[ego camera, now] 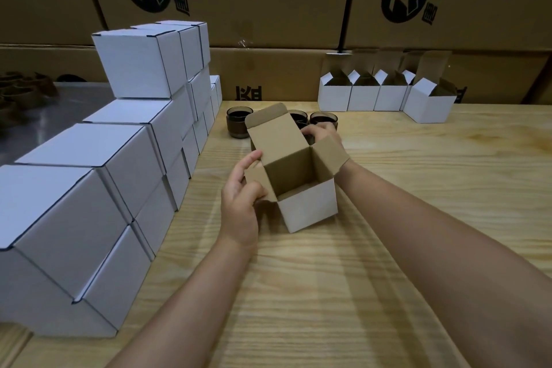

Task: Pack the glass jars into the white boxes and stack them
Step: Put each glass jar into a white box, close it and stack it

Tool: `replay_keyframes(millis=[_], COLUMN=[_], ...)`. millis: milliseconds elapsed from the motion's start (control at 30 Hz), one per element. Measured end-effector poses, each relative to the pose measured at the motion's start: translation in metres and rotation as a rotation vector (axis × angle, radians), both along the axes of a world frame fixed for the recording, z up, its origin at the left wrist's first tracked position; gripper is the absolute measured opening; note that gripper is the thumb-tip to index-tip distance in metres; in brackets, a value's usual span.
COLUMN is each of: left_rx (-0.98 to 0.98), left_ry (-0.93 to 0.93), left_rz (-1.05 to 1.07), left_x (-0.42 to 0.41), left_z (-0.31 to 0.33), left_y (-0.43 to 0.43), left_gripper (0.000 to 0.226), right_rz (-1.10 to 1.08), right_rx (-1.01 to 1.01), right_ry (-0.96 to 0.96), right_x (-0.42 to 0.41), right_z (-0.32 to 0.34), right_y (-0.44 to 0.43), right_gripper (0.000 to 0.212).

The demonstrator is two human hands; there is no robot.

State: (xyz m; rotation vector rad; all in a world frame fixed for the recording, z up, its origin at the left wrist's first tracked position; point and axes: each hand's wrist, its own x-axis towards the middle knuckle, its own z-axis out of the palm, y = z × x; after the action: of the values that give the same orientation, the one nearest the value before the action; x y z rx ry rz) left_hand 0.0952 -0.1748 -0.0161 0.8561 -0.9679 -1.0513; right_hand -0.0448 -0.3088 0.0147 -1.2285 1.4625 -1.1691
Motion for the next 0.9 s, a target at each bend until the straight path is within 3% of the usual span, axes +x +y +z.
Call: replay_keyframes(millis=[133, 233, 367, 467, 767, 900], left_rx=[-0.035, -0.036, -0.059, -0.07, -0.108, -0.081], left_ry=[-0.01, -0.017, -0.037, -0.061, -0.14, -0.169], left_rz=[-0.01, -0.006, 0.031, 0.062, 0.13, 0.097], left_x=[-0.001, 0.0, -0.002, -0.003, -0.004, -0.004], left_z=[0.001, 0.001, 0.002, 0.001, 0.001, 0.001], left_y=[0.001, 0.002, 0.003, 0.002, 0.002, -0.001], left_gripper=[0.052, 0.052, 0.05, 0.05, 0.054, 0.052], right_rz=[0.089, 0.091, 0.013, -0.089, -0.277, -0.321], right_rx=[-0.225, -0.307, -0.281, -0.261, -0.339, -0.277], right_ry=[0.456, 0.6, 0.48, 0.387, 0.365, 0.29], right_x=[-0.003, -0.009, -0.022, -0.038, -0.063, -0.069], right_z=[-0.009, -0.01, -0.009, -0.012, -0.027, -0.021], right_y=[0.005, 0.014, 0.031, 0.043, 0.066, 0.066], right_gripper=[0.024, 0.016, 0.026, 0.021, 0.033, 0.039])
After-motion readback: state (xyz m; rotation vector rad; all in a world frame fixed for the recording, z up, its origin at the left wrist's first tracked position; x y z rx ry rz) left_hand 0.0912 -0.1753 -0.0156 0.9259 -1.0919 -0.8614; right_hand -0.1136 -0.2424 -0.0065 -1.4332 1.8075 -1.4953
